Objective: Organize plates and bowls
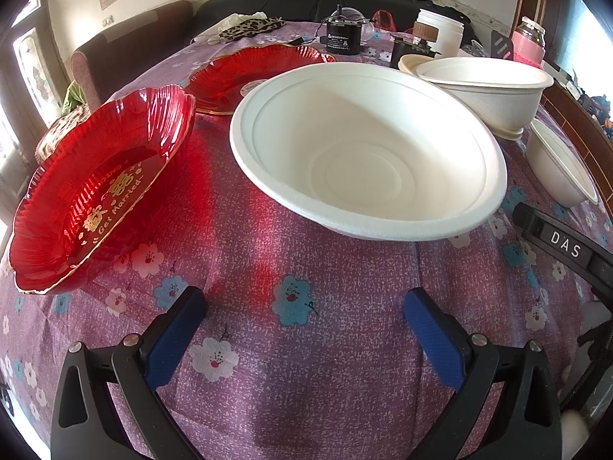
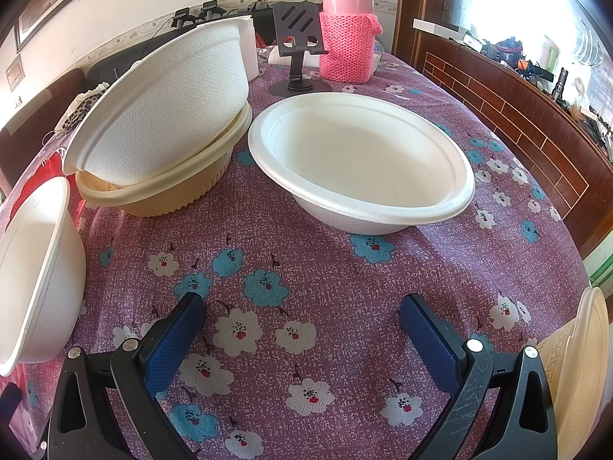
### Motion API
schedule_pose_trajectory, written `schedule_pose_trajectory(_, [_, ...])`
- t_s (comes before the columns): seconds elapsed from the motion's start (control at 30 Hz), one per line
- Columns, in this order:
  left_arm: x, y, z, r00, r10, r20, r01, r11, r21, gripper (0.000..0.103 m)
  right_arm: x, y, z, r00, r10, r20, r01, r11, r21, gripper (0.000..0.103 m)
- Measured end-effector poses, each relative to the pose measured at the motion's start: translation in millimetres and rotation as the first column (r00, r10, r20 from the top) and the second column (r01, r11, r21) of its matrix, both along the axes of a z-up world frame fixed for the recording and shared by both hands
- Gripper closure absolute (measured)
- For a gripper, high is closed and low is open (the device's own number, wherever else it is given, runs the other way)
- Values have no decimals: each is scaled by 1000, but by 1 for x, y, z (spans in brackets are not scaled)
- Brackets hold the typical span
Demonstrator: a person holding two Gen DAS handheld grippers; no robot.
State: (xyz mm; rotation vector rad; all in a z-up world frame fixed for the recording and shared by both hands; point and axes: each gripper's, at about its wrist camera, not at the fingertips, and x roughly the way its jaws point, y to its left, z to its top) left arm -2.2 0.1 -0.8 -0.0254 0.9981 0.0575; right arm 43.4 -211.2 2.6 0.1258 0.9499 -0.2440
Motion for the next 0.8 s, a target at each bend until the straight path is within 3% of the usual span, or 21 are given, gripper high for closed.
schedule_pose_trajectory(0.17, [-1,4,3,991,-117,-67,116,993,-17,0,2,-3,0,999,36,0,-36,999,20,1])
schedule_pose_trajectory(0.4, [-8,2,2,988,-149,-52,149,989,0,0,-1,-15,6,996,89,-27,-85,989,119,1])
schedule_pose_trajectory(0.53, [-10,1,1,989,-143,-50,143,990,6,0,0,1,2,991,87,-100,-85,996,23,1])
schedule_pose_trajectory(0.63, [-10,0,1,987,-150,-53,151,989,7,0,-3,5,1,996,38,-83,-37,999,22,1])
schedule_pose_trajectory(0.73, [-12,3,4,979,-195,-64,193,981,-34,0,-5,6,2,996,5,-86,-3,1000,25,1])
schedule_pose_trajectory(0.8, [-20,15,13,980,-194,-49,187,974,-125,0,-9,8,5,997,7,-80,-3,999,44,1])
